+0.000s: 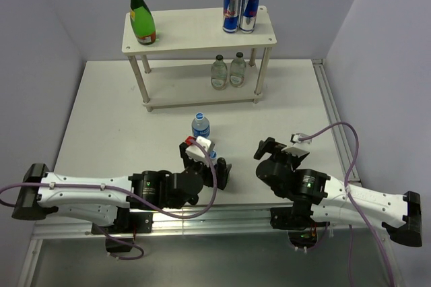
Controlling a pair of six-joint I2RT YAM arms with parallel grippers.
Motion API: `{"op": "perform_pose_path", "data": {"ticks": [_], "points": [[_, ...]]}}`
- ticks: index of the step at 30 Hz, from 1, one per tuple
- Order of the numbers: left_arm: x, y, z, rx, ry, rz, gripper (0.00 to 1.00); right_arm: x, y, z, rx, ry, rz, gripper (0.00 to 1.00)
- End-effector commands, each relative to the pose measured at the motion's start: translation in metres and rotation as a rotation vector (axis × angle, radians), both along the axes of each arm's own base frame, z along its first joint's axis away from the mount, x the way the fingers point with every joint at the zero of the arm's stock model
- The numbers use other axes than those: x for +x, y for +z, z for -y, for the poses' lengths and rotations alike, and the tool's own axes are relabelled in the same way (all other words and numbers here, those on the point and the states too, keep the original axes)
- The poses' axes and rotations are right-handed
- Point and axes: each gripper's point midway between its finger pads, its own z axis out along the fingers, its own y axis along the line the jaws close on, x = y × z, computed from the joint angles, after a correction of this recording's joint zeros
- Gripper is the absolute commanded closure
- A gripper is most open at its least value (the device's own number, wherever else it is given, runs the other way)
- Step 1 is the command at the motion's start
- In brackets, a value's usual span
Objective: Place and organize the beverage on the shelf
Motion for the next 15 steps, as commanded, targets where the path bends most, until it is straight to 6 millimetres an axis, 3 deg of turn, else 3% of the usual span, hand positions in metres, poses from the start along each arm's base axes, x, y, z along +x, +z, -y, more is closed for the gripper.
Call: {"op": "perform_pose_path", "data": {"ticks": [1, 10, 13, 15], "points": [[0.004, 0.043, 0.000, -0.063, 0.069, 0.034, 0.04, 0.003, 0.009, 0.001, 0.030, -0.031, 0.041, 0.00], [0.020, 0.091, -0.061, -0.143, 0.219, 0.086, 0.03, 0.003, 0.007, -0.001, 0.031, -0.019, 0.038, 0.00], [0.014, 0.109, -0.064, -0.206, 0.156, 0.089, 0.04, 0.003, 0.005, -0.002, 0.027, -0.020, 0.036, 0.00], [0.008, 0.110, -0.054, -0.213, 0.087, 0.088, 0.04, 0.003, 0.004, -0.002, 0.024, -0.020, 0.034, 0.00]]}}
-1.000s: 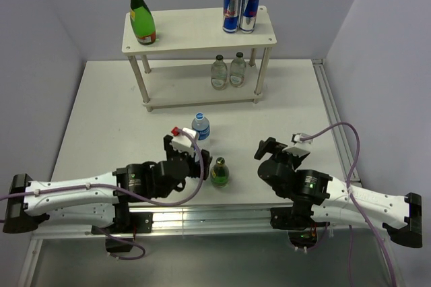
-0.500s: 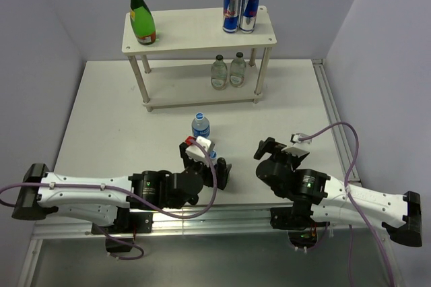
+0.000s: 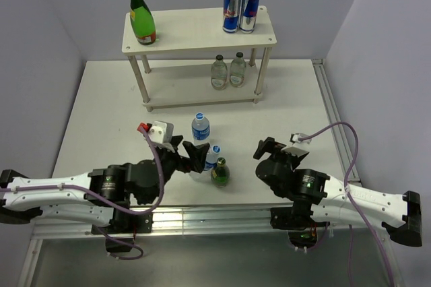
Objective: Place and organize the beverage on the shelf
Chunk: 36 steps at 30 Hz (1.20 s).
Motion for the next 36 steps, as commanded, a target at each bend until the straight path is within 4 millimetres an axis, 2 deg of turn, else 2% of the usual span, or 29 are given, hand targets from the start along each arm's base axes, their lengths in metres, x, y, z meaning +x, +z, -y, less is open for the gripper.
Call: {"op": "perform_pose_path", "data": {"ticks": [1, 4, 6, 9, 13, 19, 25, 30, 36], "points": [[-0.013, 0.018, 0.015, -0.042, -0.127, 0.015, 0.04, 0.003, 0.003, 0.000, 0.017, -0.023, 0.030, 0.00], [-0.027, -0.005, 0.043, 0.022, -0.216, -0.012, 0.04, 0.003, 0.003, 0.000, 0.018, -0.024, 0.032, 0.00], [-0.041, -0.034, 0.064, 0.104, -0.261, -0.031, 0.04, 0.003, 0.004, 0.000, 0.021, -0.024, 0.033, 0.00], [-0.058, -0.069, 0.083, 0.160, -0.290, -0.057, 0.04, 0.003, 0.003, 0.000, 0.017, -0.023, 0.032, 0.00], [-0.071, -0.101, 0.087, 0.171, -0.276, -0.094, 0.03, 0.003, 0.003, -0.001, 0.015, -0.023, 0.031, 0.00], [-0.062, -0.121, 0.067, 0.165, -0.147, -0.097, 0.03, 0.003, 0.002, -0.001, 0.022, -0.021, 0.030, 0.00], [-0.050, -0.130, 0.060, 0.092, -0.043, -0.071, 0.03, 0.003, 0.001, -0.001, 0.023, -0.019, 0.029, 0.00], [-0.045, -0.137, 0.066, 0.111, 0.014, -0.045, 0.02, 0.003, 0.000, -0.002, 0.022, -0.018, 0.028, 0.00], [-0.040, -0.139, 0.089, 0.133, -0.010, -0.023, 0.02, 0.003, -0.001, -0.002, 0.021, -0.015, 0.026, 0.00]]}}
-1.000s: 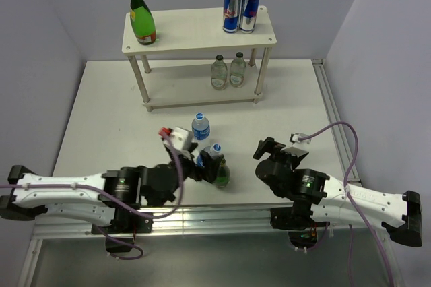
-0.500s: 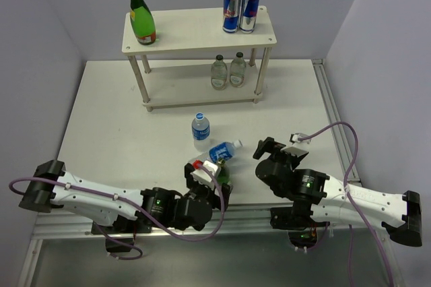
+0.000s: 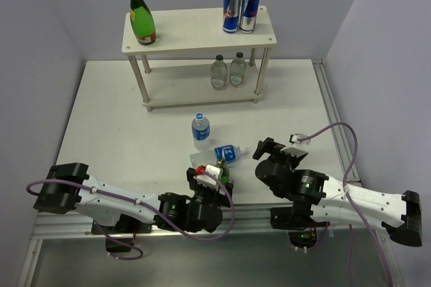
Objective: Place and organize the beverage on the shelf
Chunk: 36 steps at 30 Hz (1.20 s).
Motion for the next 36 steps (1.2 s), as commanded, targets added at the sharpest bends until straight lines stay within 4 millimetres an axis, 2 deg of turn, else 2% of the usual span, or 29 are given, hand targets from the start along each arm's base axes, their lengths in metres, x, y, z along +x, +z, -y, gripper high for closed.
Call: {"op": "perform_pose_path", "data": {"ticks": [1, 8, 11, 15, 19, 21, 22, 24, 27, 28, 29, 30, 36], "points": [[0.006, 0.028, 0.022, -0.109, 0.013, 0.018, 0.03, 0.002, 0.003, 0.000, 0.018, -0.016, 0.025, 0.00], [0.031, 0.034, 0.031, -0.114, 0.037, 0.046, 0.04, 0.002, 0.002, -0.001, 0.024, -0.008, 0.025, 0.00], [0.043, 0.030, 0.032, -0.098, 0.045, 0.055, 0.05, 0.001, 0.003, -0.001, 0.033, -0.006, 0.028, 0.00], [0.056, 0.024, 0.034, -0.094, 0.071, 0.057, 0.10, 0.001, 0.004, -0.002, 0.032, -0.001, 0.029, 0.00], [0.064, 0.018, 0.037, -0.090, 0.081, 0.048, 0.21, 0.002, 0.004, -0.003, 0.035, 0.008, 0.031, 0.00], [0.068, 0.014, 0.036, -0.081, 0.096, 0.048, 0.30, 0.002, 0.004, -0.004, 0.033, 0.010, 0.030, 0.00], [0.068, 0.013, 0.038, -0.082, 0.088, 0.044, 0.44, 0.002, 0.003, -0.004, 0.032, 0.011, 0.029, 0.00], [0.071, 0.009, 0.039, -0.077, 0.095, 0.038, 0.60, 0.002, 0.003, -0.004, 0.032, 0.012, 0.030, 0.00], [0.070, 0.003, 0.043, -0.057, 0.091, 0.028, 0.77, 0.002, 0.003, -0.005, 0.034, 0.015, 0.029, 0.00], [0.070, 0.002, 0.044, -0.050, 0.090, 0.027, 0.90, 0.002, 0.003, -0.005, 0.035, 0.015, 0.029, 0.00], [0.071, -0.001, 0.042, -0.030, 0.096, 0.024, 0.96, 0.002, 0.002, -0.005, 0.028, 0.016, 0.027, 0.00], [0.070, -0.001, 0.043, -0.039, 0.098, 0.017, 1.00, 0.002, 0.002, -0.005, 0.028, 0.016, 0.027, 0.00], [0.069, 0.011, 0.035, -0.008, 0.132, 0.012, 1.00, 0.002, 0.001, -0.005, 0.029, 0.014, 0.025, 0.00]]}}
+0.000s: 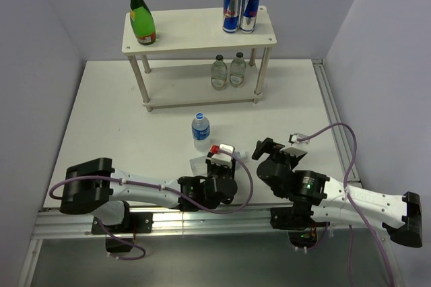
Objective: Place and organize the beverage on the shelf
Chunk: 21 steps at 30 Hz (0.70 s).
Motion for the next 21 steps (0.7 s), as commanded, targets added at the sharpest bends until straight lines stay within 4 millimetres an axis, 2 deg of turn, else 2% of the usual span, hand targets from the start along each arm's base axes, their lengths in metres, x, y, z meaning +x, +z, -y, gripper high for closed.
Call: {"op": "perform_pose_path", "data": {"ticks": [1, 4, 8, 10, 11, 12, 13, 14, 15, 16, 17, 19, 20, 21], "points": [[-0.001, 0.023, 0.000, -0.026, 0.034, -0.011, 1.00, 0.001, 0.001, 0.000, 0.016, -0.013, 0.019, 0.00], [-0.001, 0.048, -0.008, -0.008, 0.056, 0.006, 1.00, 0.001, 0.001, 0.000, 0.019, -0.012, 0.021, 0.00], [0.003, 0.104, -0.026, -0.023, 0.062, 0.038, 1.00, 0.001, 0.001, 0.000, 0.014, -0.011, 0.020, 0.00], [0.009, 0.139, -0.038, -0.044, 0.073, 0.064, 1.00, 0.001, 0.001, 0.000, 0.017, -0.012, 0.021, 0.00], [0.015, 0.150, -0.045, -0.016, 0.075, 0.084, 1.00, 0.001, 0.000, 0.000, 0.016, -0.012, 0.020, 0.00], [0.025, 0.178, -0.056, -0.070, 0.098, 0.098, 1.00, 0.001, 0.001, 0.000, 0.016, -0.009, 0.021, 0.00], [0.025, 0.190, -0.060, -0.071, 0.094, 0.112, 1.00, 0.001, 0.001, 0.000, 0.016, -0.009, 0.021, 0.00], [0.036, 0.203, -0.064, -0.093, 0.088, 0.122, 1.00, 0.001, 0.001, 0.000, 0.018, -0.011, 0.022, 0.00], [0.044, 0.225, -0.073, -0.093, 0.091, 0.149, 1.00, 0.001, 0.001, 0.000, 0.017, -0.011, 0.021, 0.00], [0.050, 0.243, -0.084, -0.117, 0.104, 0.163, 1.00, 0.001, 0.001, 0.000, 0.017, -0.011, 0.022, 0.00], [0.065, 0.270, -0.098, -0.140, 0.121, 0.200, 1.00, 0.001, 0.001, 0.000, 0.015, -0.012, 0.022, 0.00], [0.079, 0.301, -0.115, -0.176, 0.134, 0.238, 1.00, 0.001, 0.001, 0.000, 0.016, -0.011, 0.021, 0.00], [0.096, 0.316, -0.134, -0.171, 0.184, 0.265, 1.00, 0.001, 0.001, 0.000, 0.017, -0.011, 0.021, 0.00], [0.099, 0.347, -0.142, -0.216, 0.170, 0.299, 1.00, 0.001, 0.001, 0.000, 0.017, -0.011, 0.021, 0.00]]}}
